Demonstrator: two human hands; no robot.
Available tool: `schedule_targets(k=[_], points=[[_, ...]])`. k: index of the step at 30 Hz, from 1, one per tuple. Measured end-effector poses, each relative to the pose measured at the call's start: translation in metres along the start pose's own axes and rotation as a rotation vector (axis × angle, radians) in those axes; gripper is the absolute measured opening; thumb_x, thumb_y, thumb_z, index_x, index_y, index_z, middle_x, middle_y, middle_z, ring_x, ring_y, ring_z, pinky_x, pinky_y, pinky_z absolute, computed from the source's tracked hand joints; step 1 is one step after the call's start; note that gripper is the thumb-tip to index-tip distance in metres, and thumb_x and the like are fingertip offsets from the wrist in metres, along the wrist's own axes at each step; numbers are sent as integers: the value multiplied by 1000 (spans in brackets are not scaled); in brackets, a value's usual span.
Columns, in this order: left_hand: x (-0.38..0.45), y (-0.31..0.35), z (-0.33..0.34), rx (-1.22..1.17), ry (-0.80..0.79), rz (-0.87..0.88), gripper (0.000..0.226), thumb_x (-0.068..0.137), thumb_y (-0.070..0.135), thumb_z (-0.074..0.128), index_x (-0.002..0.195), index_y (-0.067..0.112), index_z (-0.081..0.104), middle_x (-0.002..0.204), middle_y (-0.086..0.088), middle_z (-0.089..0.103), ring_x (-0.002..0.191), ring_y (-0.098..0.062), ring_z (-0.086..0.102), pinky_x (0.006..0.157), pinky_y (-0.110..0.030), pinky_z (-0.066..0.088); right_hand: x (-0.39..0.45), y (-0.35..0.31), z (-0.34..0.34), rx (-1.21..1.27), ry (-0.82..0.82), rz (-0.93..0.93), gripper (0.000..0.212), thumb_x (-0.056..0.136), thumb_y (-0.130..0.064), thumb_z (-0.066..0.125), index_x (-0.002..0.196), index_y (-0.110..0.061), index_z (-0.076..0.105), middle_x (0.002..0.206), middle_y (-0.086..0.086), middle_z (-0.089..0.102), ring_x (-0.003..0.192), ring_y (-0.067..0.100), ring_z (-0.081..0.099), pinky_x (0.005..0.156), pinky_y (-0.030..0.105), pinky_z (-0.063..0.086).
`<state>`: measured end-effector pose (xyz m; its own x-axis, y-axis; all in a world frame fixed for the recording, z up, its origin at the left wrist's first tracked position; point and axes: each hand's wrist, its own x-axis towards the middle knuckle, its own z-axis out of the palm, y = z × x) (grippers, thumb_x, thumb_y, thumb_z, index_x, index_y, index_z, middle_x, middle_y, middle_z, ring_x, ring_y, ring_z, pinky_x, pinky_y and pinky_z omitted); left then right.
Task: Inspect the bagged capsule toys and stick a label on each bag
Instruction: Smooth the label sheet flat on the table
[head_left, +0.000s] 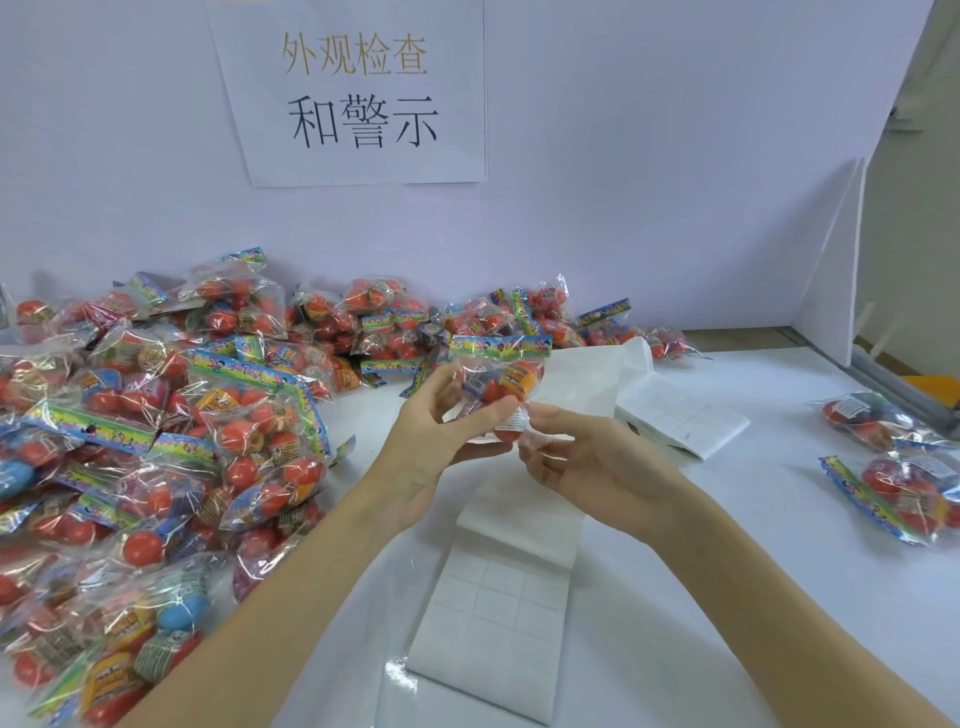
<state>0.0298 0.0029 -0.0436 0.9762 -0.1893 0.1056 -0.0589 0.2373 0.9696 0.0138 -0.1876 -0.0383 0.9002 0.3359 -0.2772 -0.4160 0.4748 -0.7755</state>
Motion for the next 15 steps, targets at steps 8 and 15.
schedule_targets(k=[8,15], points=[[0,-4,3,105,126,31,23,83,42,79,95,23,75,96,-7,78,79,-18,74,68,-29,62,4,11,2,-586,109,-305,54,79,-46,80,119,-11,70,99,4,72,86,15,73,78,26,58],[0,-3,2,322,220,193,37,97,59,50,98,25,65,86,12,69,81,-4,64,72,-20,54,-1,-2,-4,-712,18,-329,20,95,-28,76,105,-12,73,88,9,74,71,22,68,60,25,53]])
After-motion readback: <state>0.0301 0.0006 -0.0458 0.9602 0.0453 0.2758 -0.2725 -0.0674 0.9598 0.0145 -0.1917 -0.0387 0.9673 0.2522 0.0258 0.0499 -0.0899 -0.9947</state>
